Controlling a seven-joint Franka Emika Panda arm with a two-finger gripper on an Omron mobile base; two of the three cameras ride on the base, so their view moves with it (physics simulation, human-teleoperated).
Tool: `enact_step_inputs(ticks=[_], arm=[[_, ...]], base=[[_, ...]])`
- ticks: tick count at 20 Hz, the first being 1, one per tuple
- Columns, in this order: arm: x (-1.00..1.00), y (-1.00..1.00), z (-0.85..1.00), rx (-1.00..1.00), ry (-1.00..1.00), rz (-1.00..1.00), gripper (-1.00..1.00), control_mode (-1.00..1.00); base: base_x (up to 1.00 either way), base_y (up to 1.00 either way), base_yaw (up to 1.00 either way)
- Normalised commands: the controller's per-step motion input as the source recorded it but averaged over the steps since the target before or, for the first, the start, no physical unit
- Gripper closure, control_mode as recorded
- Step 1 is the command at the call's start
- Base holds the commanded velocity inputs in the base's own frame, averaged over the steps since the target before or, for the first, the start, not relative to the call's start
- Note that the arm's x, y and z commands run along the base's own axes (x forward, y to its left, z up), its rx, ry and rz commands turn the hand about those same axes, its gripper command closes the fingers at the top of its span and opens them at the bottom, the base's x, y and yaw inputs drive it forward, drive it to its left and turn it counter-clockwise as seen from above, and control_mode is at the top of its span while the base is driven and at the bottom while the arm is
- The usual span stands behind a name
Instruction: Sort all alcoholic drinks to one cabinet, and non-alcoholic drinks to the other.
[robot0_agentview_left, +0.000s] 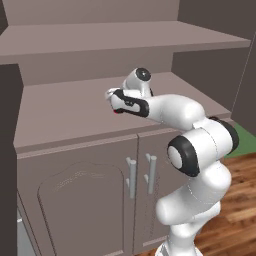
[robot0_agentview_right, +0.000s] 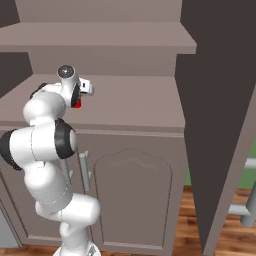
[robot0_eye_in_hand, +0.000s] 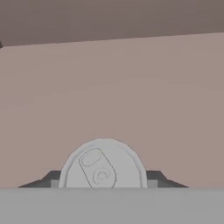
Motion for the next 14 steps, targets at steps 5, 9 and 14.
enact_step_inputs(ticks=[5, 9, 14], arm=[[0.04, 0.3, -0.53, -0.06, 0.0, 0.0, -1.0, -1.0], [0.0, 0.13, -0.24, -0.04, -0.01, 0.0, -1.0, -1.0], [0.06, 0.0, -0.03, -0.01, -0.02, 0.0, -1.0, -1.0]], base=[[0.0, 0.0, 0.0], [0.0, 0.0, 0.0], [0.0, 0.0, 0.0]])
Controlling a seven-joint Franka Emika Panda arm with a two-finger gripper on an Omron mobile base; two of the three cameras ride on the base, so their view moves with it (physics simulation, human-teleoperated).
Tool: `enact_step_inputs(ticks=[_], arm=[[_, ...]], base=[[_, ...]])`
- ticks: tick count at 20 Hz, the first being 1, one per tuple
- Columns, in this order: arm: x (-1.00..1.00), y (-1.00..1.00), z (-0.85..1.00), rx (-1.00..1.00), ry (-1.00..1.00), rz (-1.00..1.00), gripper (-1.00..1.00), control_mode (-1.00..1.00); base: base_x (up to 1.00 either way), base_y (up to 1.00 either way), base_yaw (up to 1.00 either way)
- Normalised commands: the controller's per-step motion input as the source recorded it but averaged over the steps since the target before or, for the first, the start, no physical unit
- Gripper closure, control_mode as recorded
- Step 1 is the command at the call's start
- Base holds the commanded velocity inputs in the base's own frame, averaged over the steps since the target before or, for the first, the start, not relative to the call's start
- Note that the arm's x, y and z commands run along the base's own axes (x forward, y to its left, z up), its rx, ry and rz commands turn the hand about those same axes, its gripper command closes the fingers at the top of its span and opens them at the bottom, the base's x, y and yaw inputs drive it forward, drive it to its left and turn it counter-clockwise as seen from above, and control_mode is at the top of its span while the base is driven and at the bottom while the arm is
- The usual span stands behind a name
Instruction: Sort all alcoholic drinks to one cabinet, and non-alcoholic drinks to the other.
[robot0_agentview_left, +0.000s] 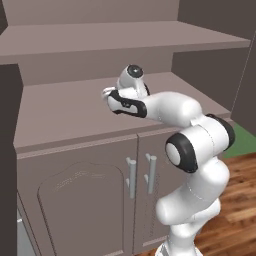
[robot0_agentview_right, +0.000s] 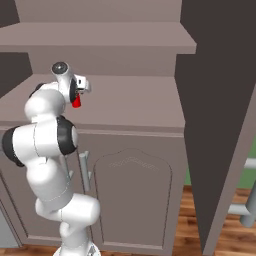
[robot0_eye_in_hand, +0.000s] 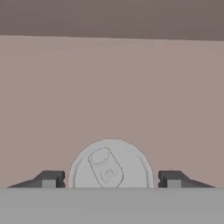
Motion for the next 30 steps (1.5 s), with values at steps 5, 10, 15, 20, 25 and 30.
enact_step_inputs(ticks=[5, 10, 15, 20, 25, 30], arm=[[0.01, 0.0, 0.0, 0.0, -0.05, 0.0, -1.0, -1.0], [-0.23, 0.0, 0.0, 0.0, -0.11, 0.0, -1.0, -1.0], [-0.88, 0.0, 0.0, 0.0, -0.14, -0.02, -1.0, -1.0], [-1.0, 0.0, 0.0, 0.01, -0.09, -0.07, -1.0, -1.0], [-1.0, -0.09, 0.16, 0.07, 0.0, -0.13, -1.0, -1.0], [-1.0, -0.25, 0.5, 0.1, 0.04, -0.15, -1.0, -1.0]], base=[[0.0, 0.0, 0.0], [0.0, 0.0, 0.0], [0.0, 0.0, 0.0], [0.0, 0.0, 0.0], [0.0, 0.0, 0.0], [0.0, 0.0, 0.0]])
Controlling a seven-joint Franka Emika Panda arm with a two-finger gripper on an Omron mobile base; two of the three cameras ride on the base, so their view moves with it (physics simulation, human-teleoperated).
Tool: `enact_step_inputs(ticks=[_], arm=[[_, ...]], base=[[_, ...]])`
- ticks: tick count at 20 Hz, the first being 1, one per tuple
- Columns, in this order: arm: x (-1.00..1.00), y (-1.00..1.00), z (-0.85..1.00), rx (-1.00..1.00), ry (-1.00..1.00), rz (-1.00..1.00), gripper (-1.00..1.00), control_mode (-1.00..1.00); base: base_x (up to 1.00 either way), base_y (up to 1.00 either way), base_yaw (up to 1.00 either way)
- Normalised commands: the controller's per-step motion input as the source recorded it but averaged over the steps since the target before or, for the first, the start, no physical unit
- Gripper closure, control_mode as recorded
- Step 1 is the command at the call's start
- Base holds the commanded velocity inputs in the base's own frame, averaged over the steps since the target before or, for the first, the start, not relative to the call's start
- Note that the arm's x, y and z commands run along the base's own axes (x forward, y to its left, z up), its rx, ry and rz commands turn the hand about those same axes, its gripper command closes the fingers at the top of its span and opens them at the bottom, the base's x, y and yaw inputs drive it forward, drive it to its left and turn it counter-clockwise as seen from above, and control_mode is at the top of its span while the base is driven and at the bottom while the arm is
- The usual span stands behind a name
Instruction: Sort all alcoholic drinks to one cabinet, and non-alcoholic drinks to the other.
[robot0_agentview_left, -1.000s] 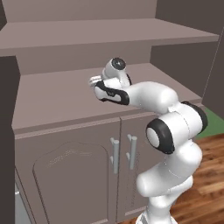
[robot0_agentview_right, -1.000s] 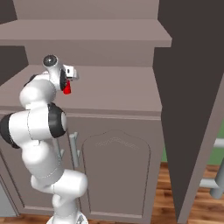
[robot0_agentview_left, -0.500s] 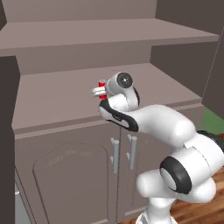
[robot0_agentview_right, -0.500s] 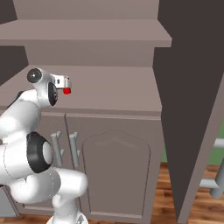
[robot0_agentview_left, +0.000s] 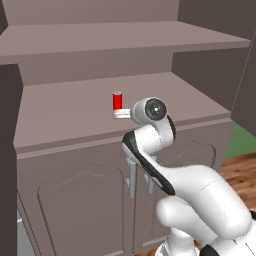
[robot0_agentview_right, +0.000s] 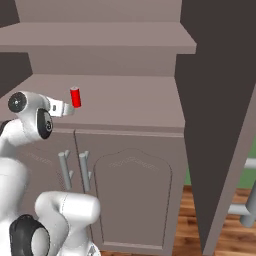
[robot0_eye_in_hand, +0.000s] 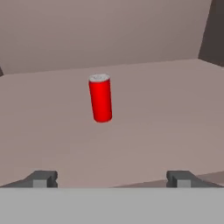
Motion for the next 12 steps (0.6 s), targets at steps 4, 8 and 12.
enact_step_inputs(ticks=[4, 8, 12], arm=[[-1.0, -0.3, 0.64, 0.11, 0.11, -0.12, -1.0, -1.0], [-0.99, -0.25, 0.57, 0.1, 0.15, -0.1, -1.0, -1.0], [-0.98, -0.19, 0.5, 0.07, 0.17, -0.09, -1.0, -1.0]], base=[[0.0, 0.0, 0.0], [0.0, 0.0, 0.0], [0.0, 0.0, 0.0]])
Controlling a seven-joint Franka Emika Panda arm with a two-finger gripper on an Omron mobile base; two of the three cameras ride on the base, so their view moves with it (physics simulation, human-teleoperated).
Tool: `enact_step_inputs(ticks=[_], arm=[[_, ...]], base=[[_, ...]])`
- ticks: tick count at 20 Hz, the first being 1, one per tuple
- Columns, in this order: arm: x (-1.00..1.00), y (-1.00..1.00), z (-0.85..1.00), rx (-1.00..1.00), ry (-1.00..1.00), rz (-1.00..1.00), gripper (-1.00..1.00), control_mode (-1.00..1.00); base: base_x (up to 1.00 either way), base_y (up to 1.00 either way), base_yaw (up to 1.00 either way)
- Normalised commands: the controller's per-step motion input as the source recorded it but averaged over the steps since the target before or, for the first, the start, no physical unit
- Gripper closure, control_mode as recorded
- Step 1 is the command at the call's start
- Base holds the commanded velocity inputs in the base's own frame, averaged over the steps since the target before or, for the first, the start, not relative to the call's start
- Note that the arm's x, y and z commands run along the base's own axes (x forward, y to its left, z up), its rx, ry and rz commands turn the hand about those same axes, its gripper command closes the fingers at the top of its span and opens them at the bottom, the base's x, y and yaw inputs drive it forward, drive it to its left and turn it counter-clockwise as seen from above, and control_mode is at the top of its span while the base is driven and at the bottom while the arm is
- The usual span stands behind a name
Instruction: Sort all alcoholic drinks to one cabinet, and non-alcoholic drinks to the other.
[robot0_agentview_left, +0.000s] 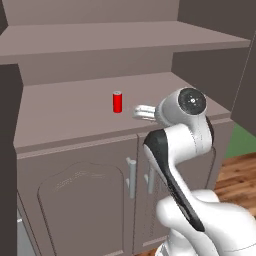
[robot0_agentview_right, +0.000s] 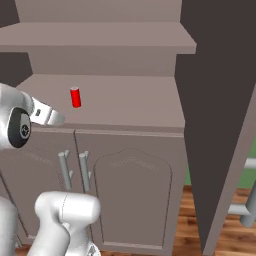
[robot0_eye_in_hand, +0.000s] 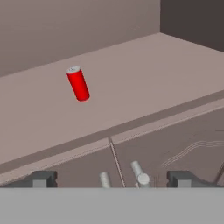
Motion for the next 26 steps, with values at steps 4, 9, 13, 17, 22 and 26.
enact_step_inputs(ticks=[4, 9, 13, 17, 22, 26], arm=[[-1.0, -0.16, 0.29, 0.02, 0.09, -0.03, -1.0, -1.0], [-1.0, -0.18, 0.22, 0.0, 0.03, 0.0, -1.0, -1.0], [-0.92, -0.37, 0.09, 0.0, 0.0, 0.0, -1.0, -1.0], [-0.71, -0.47, 0.01, 0.0, 0.02, 0.0, -1.0, -1.0], [-0.43, -0.56, 0.0, 0.03, 0.04, 0.0, -1.0, -1.0], [-0.15, -0.13, 0.0, 0.0, 0.06, 0.0, -1.0, 1.0]], base=[[0.0, 0.0, 0.0], [0.0, 0.0, 0.0], [0.0, 0.0, 0.0], [0.0, 0.0, 0.0], [0.0, 0.0, 0.0], [-0.1, -0.03, 0.0]])
